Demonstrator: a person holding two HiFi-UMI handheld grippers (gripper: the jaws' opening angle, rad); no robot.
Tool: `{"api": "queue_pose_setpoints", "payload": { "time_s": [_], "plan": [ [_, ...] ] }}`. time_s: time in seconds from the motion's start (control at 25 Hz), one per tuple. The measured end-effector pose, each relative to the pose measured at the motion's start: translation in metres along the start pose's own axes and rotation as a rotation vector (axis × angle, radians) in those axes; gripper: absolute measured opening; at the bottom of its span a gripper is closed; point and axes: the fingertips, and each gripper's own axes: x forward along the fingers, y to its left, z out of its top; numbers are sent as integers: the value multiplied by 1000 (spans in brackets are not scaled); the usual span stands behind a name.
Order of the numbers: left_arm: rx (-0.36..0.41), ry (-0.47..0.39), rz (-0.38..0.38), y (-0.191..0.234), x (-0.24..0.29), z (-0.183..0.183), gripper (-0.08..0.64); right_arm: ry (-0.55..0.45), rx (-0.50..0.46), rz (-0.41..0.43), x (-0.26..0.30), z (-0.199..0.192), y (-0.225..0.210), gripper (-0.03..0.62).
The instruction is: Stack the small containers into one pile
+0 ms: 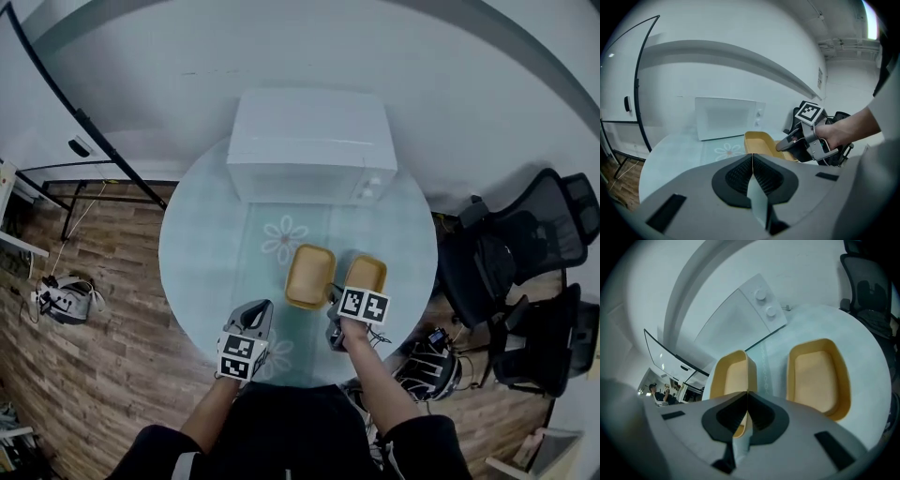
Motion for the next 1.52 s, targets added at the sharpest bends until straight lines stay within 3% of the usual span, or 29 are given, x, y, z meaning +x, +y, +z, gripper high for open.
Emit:
{"api": "queue_pose_setpoints", "payload": {
  "time_s": [0.36, 0.72, 1.52],
  "plan": [
    [58, 27, -89, -60, 33, 12, 14, -72, 99, -60, -55, 27, -78, 29],
    [83, 36, -141, -101, 54, 13, 14, -81, 146, -114, -84, 26, -132, 29],
    [56, 63, -89, -86, 48, 3, 14, -11, 152, -206, -68, 26, -158, 29]
  ]
}}
